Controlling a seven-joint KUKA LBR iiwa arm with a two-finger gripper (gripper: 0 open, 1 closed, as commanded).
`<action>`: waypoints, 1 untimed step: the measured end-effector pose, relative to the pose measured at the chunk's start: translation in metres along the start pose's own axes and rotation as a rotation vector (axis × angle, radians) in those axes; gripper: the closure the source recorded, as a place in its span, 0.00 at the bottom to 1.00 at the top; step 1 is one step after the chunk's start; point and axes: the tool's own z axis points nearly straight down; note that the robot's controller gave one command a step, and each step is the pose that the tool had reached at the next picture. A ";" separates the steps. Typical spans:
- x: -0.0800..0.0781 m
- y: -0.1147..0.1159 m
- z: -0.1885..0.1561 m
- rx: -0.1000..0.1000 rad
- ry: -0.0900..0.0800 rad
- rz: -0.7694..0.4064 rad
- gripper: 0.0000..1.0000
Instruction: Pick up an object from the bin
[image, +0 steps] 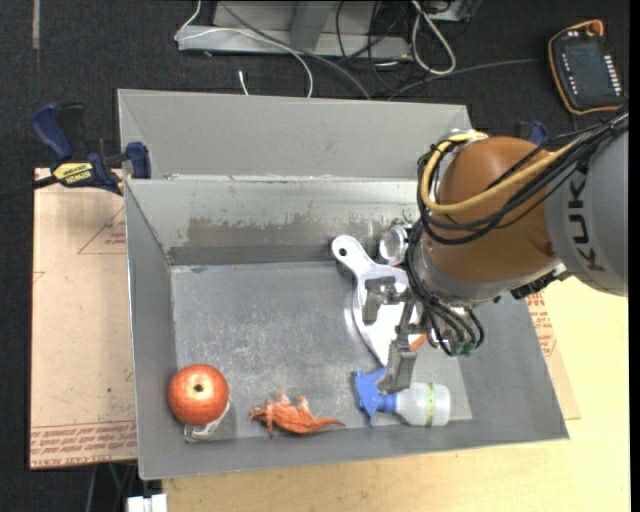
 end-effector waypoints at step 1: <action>-0.001 0.000 -0.004 0.000 -0.008 0.002 0.00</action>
Offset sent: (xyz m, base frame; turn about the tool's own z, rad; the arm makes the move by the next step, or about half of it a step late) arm -0.0198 -0.0602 -0.1518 -0.1362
